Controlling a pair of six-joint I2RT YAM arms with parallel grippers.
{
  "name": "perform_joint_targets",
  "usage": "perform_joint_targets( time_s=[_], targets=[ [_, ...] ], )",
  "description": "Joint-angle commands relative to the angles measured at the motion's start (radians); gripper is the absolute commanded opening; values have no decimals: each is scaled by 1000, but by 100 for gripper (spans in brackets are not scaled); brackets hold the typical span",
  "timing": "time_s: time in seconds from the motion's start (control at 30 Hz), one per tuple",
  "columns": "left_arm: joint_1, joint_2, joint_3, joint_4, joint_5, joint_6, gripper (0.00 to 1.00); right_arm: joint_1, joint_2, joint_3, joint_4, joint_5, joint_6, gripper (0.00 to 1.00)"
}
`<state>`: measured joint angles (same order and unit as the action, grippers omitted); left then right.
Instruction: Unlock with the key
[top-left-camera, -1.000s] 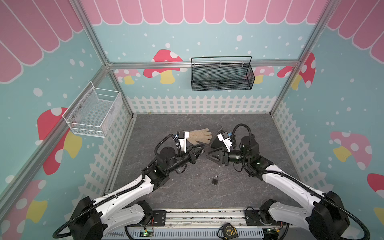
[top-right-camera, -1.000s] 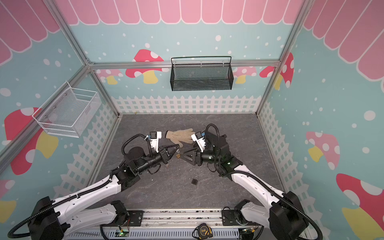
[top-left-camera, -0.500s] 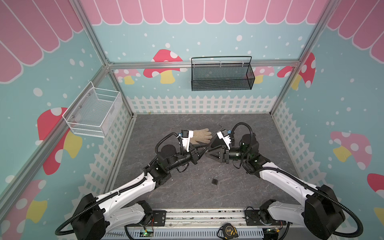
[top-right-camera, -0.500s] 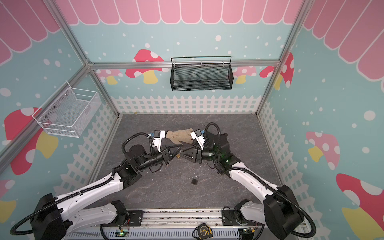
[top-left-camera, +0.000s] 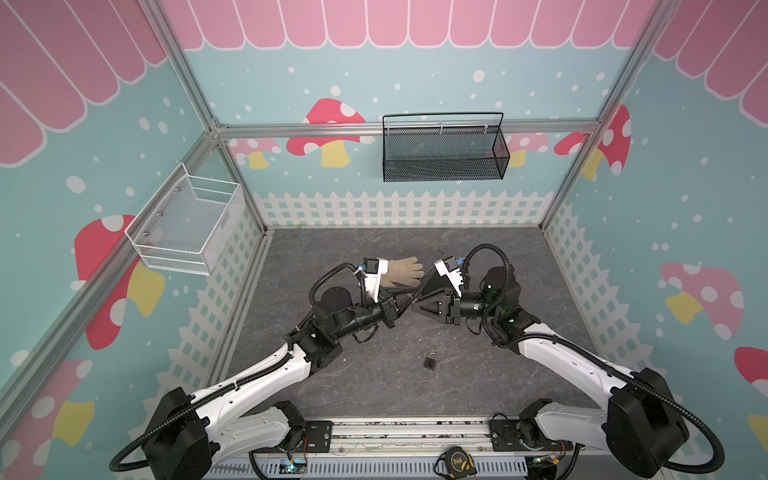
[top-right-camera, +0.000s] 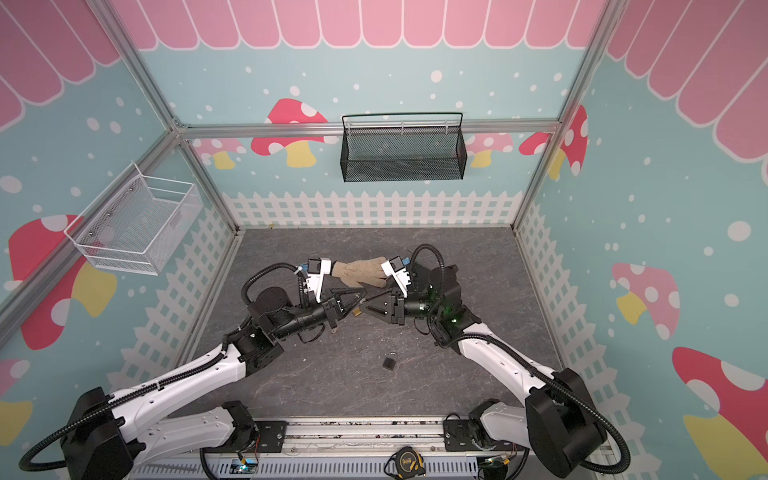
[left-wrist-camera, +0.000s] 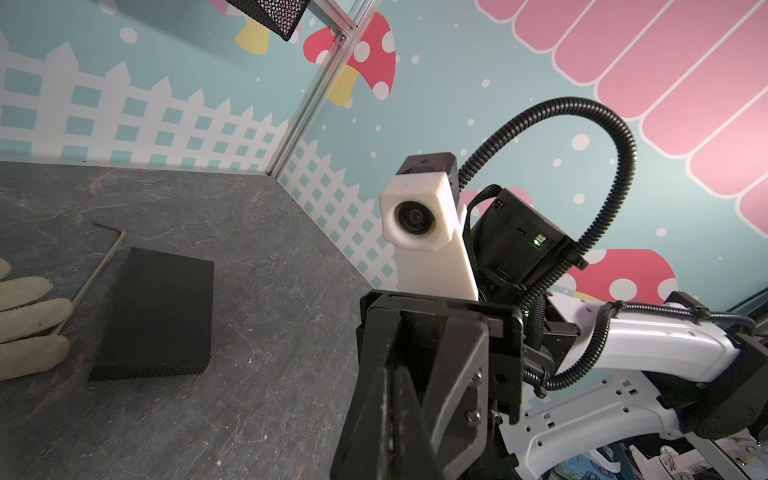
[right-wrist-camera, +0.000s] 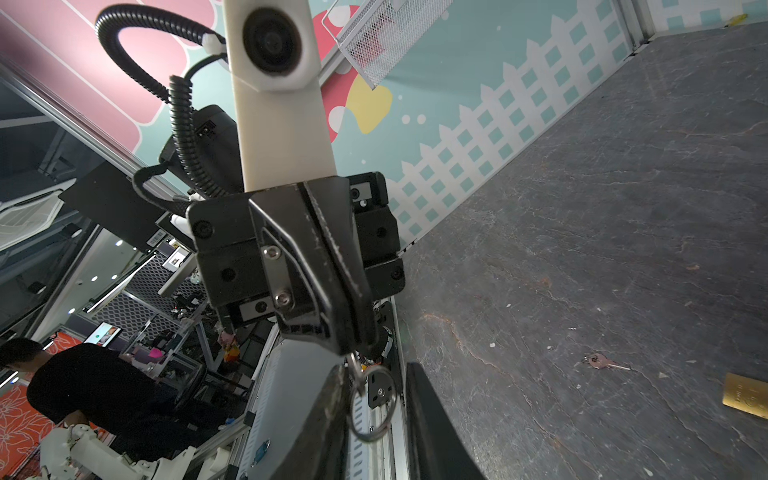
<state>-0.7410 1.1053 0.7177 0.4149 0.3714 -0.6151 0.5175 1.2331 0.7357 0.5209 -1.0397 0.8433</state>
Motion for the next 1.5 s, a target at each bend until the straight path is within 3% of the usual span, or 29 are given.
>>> perform_joint_targets(
  time_s=[0.0, 0.43, 0.9, 0.93, 0.97, 1.03, 1.13, 1.33, 1.47],
  targets=[
    [3, 4, 34, -11, 25, 26, 0, -4, -5, 24, 56, -30, 30, 26],
    [2, 10, 45, -46, 27, 43, 0, -5, 19, 21, 119, -47, 75, 20],
    [2, 4, 49, -55, 8, 58, 0, -19, 13, 3, 116, -45, 76, 1],
    [3, 2, 52, -61, 1, 57, 4, -21, 10, 0, 112, -31, 77, 0],
    [2, -1, 59, -79, -11, 54, 18, -26, 4, -6, 106, -11, 77, 0],
    [3, -7, 72, -112, -21, 60, 26, -40, -10, -21, 90, 2, 74, 0],
    [5, -21, 66, -138, -60, 60, 49, -63, -31, -33, 28, 16, 51, 0],
    [2, -66, 32, -219, -189, -21, 71, -124, -104, -72, -197, 89, -58, 0],
    [-30, -76, 33, -384, -276, -102, 74, -176, -155, -107, -345, 135, -112, 0]
  ],
)
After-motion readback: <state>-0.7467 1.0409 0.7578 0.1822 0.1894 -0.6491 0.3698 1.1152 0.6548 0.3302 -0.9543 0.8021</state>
